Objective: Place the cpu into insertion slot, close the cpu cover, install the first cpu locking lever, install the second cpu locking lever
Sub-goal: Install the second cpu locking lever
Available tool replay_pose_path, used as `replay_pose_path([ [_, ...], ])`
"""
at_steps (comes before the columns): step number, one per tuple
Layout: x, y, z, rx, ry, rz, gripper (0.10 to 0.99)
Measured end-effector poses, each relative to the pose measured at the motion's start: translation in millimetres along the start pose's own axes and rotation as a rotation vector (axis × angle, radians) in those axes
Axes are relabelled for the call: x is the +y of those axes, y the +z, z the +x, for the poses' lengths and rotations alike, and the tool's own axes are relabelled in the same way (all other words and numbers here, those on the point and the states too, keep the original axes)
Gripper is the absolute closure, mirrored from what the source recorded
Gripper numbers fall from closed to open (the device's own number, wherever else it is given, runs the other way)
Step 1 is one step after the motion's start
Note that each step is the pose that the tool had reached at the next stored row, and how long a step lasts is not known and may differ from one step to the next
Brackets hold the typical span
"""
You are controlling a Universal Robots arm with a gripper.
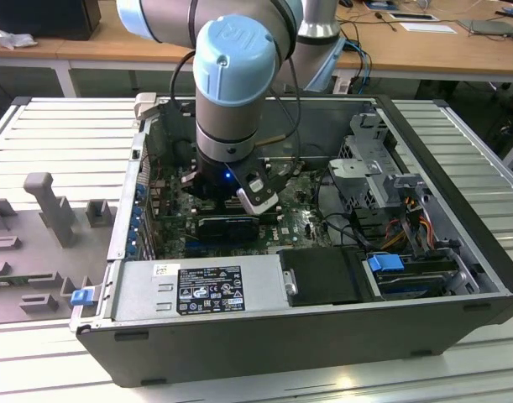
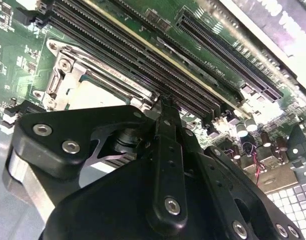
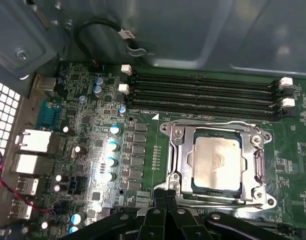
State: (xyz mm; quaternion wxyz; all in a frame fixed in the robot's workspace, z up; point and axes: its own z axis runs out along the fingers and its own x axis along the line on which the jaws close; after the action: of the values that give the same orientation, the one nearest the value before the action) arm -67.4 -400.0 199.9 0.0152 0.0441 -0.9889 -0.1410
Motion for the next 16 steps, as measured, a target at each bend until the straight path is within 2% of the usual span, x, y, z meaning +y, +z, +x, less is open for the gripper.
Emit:
replay_pose_path([
  [4, -0.3, 1.0, 1.5, -0.0007, -0.001, -0.009, 0.98],
  [11, -0.8, 2.3, 1.7, -0.0011, 0.0, -0.013, 0.98],
  [16, -1.4, 4.7, 1.6, -0.0031, -0.002, -0.037, 0.98],
])
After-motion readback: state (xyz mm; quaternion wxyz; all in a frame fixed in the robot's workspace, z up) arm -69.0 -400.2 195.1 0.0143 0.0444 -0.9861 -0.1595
